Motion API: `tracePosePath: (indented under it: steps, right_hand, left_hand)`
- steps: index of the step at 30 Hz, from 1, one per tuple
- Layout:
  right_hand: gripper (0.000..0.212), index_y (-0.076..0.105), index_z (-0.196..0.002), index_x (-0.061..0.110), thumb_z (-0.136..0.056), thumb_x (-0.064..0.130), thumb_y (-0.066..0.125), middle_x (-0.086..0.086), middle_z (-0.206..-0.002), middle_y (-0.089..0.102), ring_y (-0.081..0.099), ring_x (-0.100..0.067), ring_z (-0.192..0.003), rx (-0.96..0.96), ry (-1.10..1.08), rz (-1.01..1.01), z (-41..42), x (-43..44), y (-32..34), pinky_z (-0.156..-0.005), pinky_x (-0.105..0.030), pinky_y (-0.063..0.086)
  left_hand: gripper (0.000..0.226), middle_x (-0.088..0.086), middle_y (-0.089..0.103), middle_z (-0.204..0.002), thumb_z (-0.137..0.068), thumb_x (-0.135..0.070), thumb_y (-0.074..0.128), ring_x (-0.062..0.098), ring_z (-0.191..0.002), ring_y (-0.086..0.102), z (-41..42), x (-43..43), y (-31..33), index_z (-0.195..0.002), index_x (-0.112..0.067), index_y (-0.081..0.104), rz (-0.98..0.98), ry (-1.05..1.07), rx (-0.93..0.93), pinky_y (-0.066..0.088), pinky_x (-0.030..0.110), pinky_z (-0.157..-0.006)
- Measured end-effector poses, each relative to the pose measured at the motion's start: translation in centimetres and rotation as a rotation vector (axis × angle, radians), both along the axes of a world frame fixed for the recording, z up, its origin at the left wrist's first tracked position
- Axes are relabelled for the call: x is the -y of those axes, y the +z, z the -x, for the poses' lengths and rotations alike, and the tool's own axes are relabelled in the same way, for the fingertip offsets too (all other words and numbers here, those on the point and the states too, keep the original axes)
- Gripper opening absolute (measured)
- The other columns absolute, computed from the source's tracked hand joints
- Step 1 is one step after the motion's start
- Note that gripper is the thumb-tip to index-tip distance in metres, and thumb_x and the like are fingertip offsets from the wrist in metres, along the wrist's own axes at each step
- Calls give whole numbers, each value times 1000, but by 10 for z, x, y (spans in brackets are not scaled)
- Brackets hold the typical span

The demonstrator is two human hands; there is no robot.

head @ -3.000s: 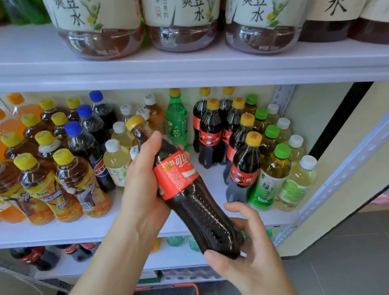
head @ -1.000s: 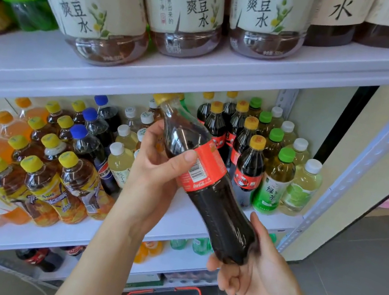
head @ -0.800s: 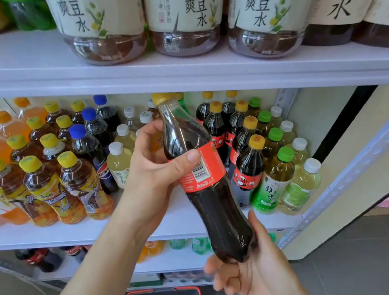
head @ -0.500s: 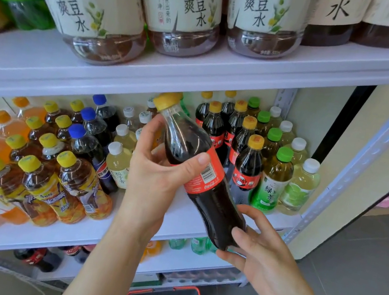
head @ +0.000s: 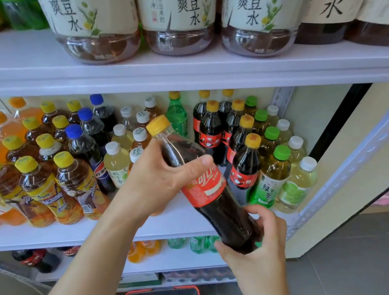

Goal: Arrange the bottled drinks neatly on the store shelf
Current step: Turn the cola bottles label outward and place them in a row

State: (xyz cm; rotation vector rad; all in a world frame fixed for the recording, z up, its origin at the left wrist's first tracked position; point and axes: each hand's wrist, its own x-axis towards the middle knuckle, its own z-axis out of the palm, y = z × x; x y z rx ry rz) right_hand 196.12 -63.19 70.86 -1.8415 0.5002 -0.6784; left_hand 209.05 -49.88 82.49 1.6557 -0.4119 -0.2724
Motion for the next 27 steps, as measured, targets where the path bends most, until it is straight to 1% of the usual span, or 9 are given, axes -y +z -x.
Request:
tracePosePath:
  steps: [3,6,10,13,16,19,21,25,27]
  right_hand:
    - [78,51,-108,37,-51,-1,89,17,-115,36,52,-3,-100,78,-43,153,-1,1,1,-84,-5,41]
    - [79,47,-111,41,-55,7,90,13,-118,38,53,-9,-106,89,32,145,0,8,4,-85,-11,46]
    - [69,49,-114,44,-58,32,86,11,-111,60,68,-15,-98,90,261,-363,2,14,14,-76,-18,55]
    - [60,52,-116,40,-65,39,83,8,-111,67,72,-21,-96,61,370,-539,3,18,13,-85,-33,59]
    - [54,56,-113,32,-66,33,83,-3,-110,67,73,-29,-94,76,337,-628,3,19,9,-89,-47,57]
    - [64,57,-117,40,-62,24,87,-2,-116,61,72,-20,-92,32,274,-512,2,19,9,-76,-31,59]
    - [70,59,-117,47,-64,13,89,2,-120,58,70,-15,-95,15,268,-409,1,17,6,-74,-24,57]
    - [69,58,-108,53,-64,9,89,21,-113,51,65,-10,-98,-5,203,-208,-2,12,0,-86,-28,53]
    - [69,57,-109,51,-64,11,90,21,-112,48,62,-8,-101,-15,168,-168,-4,13,-3,-88,-29,52]
  left_hand:
    - [61,-2,76,-92,-57,-36,93,17,-86,74,-2,2,-5,-105,-17,60,112,99,-59,61,33,-73]
    - [55,5,75,-91,-59,-26,86,22,-85,73,-7,1,-8,-107,-11,62,202,151,-97,60,39,-74]
    - [45,4,75,-89,-63,-18,82,21,-82,72,-11,0,-9,-103,-13,62,268,150,-79,58,37,-73]
    - [47,2,74,-86,-63,-13,81,20,-80,72,-15,0,-7,-105,-10,61,283,125,-56,57,34,-72]
    - [59,3,74,-90,-57,-17,83,20,-84,72,-16,-2,-7,-111,-14,59,247,56,-76,57,33,-73]
    - [55,4,74,-103,-70,-20,75,19,-94,72,-16,-1,-7,-121,-18,55,265,-1,-158,57,32,-77]
    - [48,1,75,-104,-78,-30,72,16,-96,72,-17,0,-8,-121,-19,55,242,48,-170,56,34,-79]
    - [49,-9,75,-94,-78,-54,64,9,-92,71,-22,-3,-8,-114,-20,59,46,107,-62,54,28,-76]
    - [52,-4,76,-93,-80,-53,58,10,-88,72,-25,-5,-5,-111,-11,62,26,56,-36,56,22,-67]
